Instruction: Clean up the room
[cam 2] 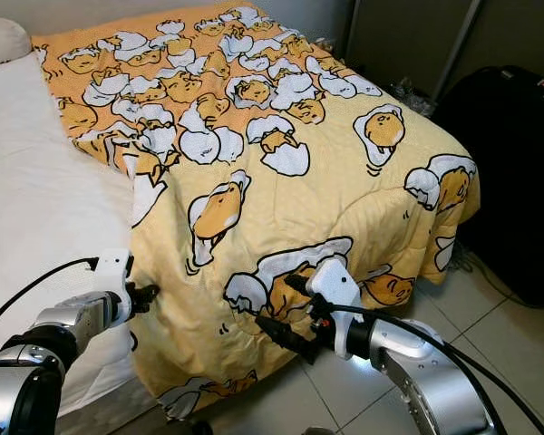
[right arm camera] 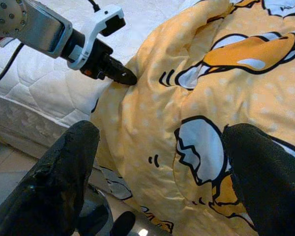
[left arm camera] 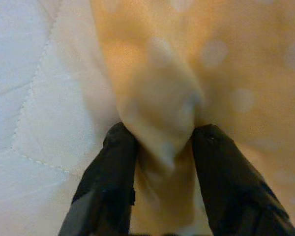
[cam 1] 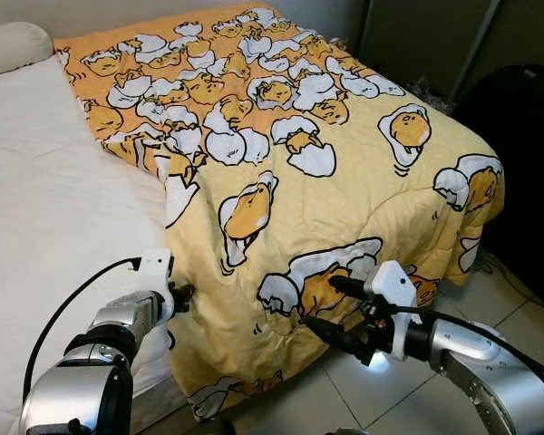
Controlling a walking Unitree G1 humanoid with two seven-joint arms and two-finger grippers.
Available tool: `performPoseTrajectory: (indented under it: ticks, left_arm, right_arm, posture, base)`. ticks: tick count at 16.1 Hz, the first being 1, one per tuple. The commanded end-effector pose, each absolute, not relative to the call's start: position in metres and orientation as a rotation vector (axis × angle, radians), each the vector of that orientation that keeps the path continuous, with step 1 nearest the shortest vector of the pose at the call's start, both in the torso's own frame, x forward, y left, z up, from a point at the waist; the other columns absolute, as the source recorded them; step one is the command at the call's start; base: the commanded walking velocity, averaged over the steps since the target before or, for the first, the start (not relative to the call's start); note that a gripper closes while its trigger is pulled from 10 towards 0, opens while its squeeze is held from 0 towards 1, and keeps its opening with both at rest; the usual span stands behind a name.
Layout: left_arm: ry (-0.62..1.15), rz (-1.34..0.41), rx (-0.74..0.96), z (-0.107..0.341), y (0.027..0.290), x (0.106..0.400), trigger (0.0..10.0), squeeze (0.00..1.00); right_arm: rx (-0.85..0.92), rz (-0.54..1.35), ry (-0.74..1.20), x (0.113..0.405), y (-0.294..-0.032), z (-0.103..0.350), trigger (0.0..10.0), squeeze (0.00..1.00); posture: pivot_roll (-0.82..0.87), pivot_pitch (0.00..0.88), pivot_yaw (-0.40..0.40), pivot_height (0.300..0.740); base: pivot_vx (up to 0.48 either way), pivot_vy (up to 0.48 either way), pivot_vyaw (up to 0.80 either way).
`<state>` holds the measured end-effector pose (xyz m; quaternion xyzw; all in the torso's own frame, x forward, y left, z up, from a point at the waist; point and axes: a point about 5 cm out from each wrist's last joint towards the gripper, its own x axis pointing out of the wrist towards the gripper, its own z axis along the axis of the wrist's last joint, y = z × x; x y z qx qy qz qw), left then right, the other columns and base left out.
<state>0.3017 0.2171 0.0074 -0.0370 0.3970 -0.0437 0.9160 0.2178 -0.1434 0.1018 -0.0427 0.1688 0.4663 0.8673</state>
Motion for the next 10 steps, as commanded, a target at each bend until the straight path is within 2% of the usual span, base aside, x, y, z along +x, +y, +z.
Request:
performPoseTrajectory:
  ticks: [1, 10]
  left_arm:
    - [0.819, -0.097, -0.073, 0.0087, 0.2158, 0.3034, 0.0, 0.0]
    - [0.767, -0.114, -0.07, 0.0147, 0.2182, 0.308, 0.0, 0.0]
  right_arm:
    - [-0.094, 0.989, 0.345, 0.2159, -0.1423, 0.104, 10.0, 0.0]
    - [-0.093, 0.971, 0.34, 0.2115, -0.147, 0.1044, 10.0, 0.0]
  posture:
    - [-0.25, 0.086, 0.057, 0.74]
    - [-0.26, 0.078, 0.084, 0.74]
  base:
    - [0.0, 0.0, 0.0]
    - [0.0, 0.0, 0.0]
